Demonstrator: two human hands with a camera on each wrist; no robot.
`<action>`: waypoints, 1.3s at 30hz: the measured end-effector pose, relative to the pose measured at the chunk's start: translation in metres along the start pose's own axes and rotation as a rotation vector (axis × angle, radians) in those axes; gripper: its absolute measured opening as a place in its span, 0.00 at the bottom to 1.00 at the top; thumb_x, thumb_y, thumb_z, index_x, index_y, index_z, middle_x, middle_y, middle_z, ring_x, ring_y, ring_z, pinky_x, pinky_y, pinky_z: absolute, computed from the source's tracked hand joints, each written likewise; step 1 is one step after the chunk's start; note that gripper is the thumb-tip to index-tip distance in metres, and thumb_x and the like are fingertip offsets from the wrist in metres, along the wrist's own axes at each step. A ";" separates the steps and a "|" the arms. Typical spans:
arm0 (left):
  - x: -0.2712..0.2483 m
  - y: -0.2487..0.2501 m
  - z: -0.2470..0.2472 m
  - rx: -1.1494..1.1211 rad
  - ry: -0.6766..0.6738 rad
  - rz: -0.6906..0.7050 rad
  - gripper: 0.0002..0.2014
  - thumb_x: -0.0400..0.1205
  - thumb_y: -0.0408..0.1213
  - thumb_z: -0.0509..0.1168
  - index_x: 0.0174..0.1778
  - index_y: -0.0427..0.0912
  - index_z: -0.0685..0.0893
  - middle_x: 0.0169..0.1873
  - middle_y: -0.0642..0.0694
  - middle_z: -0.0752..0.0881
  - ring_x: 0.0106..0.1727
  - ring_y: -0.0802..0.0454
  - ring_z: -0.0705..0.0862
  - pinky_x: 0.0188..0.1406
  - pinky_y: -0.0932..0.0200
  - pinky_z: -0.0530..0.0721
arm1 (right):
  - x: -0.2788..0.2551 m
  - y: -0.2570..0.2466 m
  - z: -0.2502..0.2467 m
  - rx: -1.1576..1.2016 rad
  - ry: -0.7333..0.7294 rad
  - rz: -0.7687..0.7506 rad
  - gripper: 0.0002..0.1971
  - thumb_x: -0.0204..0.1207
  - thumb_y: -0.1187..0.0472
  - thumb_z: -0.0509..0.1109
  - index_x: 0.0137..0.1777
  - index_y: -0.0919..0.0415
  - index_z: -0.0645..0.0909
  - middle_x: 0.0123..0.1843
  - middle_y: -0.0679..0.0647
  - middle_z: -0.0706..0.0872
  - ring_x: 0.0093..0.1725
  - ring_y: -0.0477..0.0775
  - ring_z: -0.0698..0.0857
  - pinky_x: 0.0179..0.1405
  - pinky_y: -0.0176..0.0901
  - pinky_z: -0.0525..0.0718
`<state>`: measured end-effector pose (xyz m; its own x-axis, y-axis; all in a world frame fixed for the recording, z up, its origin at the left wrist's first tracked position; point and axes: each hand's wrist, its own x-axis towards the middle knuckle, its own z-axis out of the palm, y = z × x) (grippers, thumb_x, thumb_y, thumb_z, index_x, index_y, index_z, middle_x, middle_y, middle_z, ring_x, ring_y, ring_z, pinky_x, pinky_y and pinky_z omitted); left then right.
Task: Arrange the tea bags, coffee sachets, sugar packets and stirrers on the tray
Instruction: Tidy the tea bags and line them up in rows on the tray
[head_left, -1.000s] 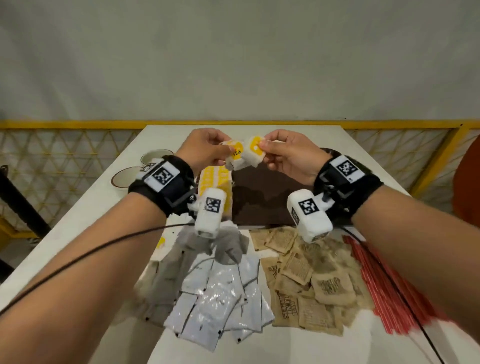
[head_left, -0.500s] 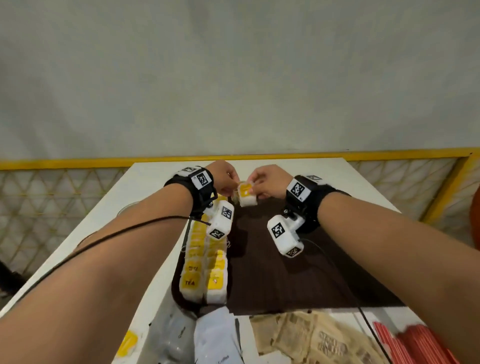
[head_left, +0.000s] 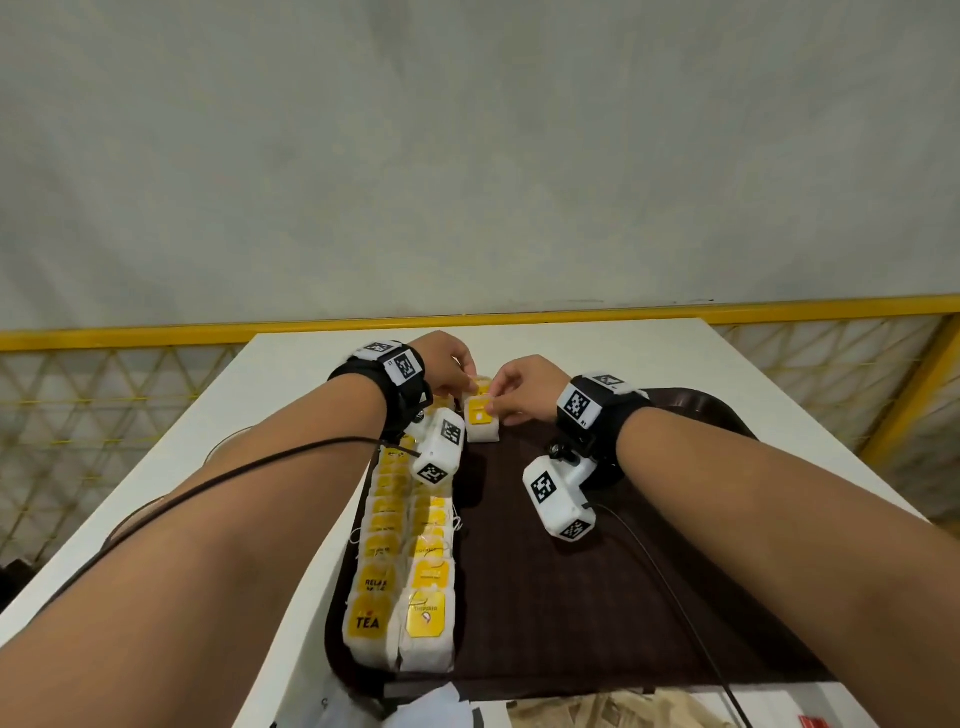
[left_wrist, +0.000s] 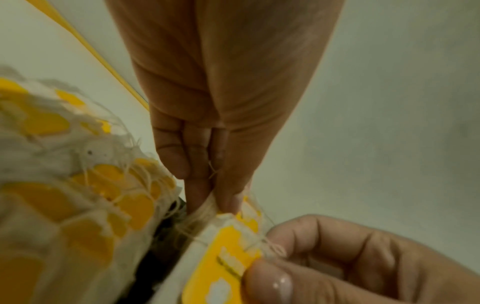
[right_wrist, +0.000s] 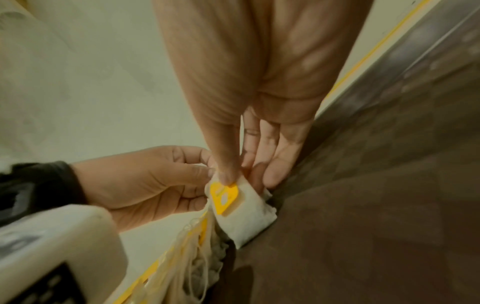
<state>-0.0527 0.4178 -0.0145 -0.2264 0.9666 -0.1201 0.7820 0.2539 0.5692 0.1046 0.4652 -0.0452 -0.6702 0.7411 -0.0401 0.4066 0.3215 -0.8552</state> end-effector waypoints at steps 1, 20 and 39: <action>0.000 0.000 0.000 -0.003 0.002 -0.001 0.07 0.75 0.33 0.74 0.35 0.44 0.82 0.31 0.47 0.84 0.32 0.54 0.81 0.43 0.55 0.85 | 0.000 0.001 0.000 0.014 0.019 0.015 0.09 0.73 0.67 0.76 0.36 0.61 0.79 0.36 0.58 0.84 0.36 0.52 0.85 0.38 0.39 0.89; 0.008 -0.012 -0.005 0.135 0.015 -0.026 0.10 0.79 0.29 0.68 0.55 0.37 0.89 0.50 0.41 0.89 0.35 0.58 0.80 0.35 0.68 0.76 | 0.010 0.006 0.021 -0.069 0.188 0.051 0.14 0.67 0.72 0.76 0.29 0.52 0.81 0.32 0.51 0.84 0.38 0.55 0.84 0.51 0.57 0.88; 0.000 -0.009 -0.009 0.226 -0.023 0.050 0.12 0.77 0.28 0.70 0.56 0.39 0.88 0.45 0.46 0.85 0.49 0.54 0.80 0.51 0.61 0.77 | 0.012 0.008 0.019 0.116 0.224 0.122 0.14 0.70 0.77 0.73 0.30 0.59 0.80 0.31 0.57 0.81 0.36 0.59 0.84 0.49 0.59 0.89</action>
<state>-0.0649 0.4153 -0.0118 -0.1727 0.9780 -0.1167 0.9028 0.2045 0.3784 0.0881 0.4653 -0.0628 -0.4615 0.8861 -0.0421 0.3936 0.1620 -0.9049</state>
